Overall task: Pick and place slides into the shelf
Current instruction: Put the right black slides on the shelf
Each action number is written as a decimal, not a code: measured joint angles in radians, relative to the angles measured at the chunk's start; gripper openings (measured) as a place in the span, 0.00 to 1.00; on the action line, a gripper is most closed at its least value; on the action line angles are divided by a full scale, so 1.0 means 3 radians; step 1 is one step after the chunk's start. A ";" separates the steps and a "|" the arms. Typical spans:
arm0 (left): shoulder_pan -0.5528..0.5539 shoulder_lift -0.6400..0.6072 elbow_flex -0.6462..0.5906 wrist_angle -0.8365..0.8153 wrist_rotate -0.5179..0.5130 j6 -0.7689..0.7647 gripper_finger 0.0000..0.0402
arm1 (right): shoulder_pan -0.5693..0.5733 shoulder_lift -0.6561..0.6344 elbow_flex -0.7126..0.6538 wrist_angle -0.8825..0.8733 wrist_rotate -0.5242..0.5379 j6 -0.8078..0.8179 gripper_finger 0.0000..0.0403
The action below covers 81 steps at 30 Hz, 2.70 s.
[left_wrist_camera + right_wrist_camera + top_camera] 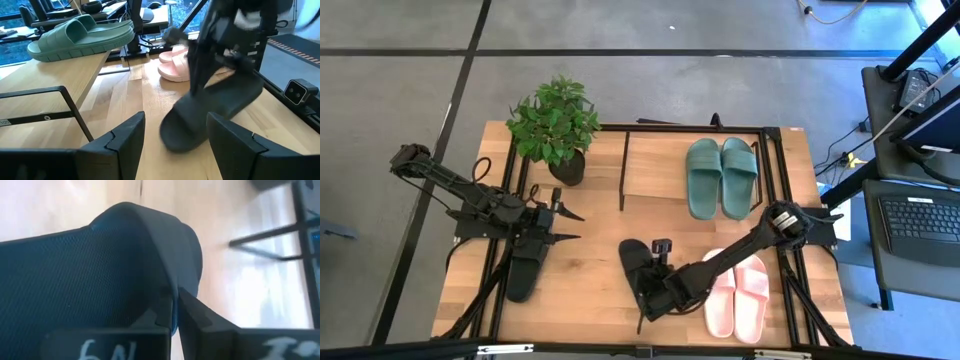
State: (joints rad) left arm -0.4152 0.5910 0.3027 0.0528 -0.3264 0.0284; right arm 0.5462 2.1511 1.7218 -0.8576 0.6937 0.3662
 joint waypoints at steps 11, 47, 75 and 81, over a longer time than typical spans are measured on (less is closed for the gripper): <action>0.0000 0.0000 0.0000 -0.0001 -0.0001 0.0000 0.51 | 0.0204 -0.0372 0.0988 -0.1124 0.0901 0.0206 0.03; 0.0000 0.0000 -0.0001 -0.0081 -0.0003 0.0027 0.51 | -0.1204 -0.1135 0.0337 -0.1969 0.1044 0.0069 0.03; 0.0003 -0.0001 -0.0001 -0.0238 -0.0003 0.0029 0.51 | -0.1577 -0.1224 -0.0205 -0.1266 0.0634 -0.0373 0.03; 0.0003 -0.0001 -0.0001 -0.0237 -0.0003 0.0029 0.51 | -0.1577 -0.1224 -0.0205 -0.1267 0.0624 -0.0377 0.04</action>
State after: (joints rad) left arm -0.4145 0.5907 0.3023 -0.0181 -0.3271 0.0372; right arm 0.0731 1.7840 1.6604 -1.2377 0.8810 0.2531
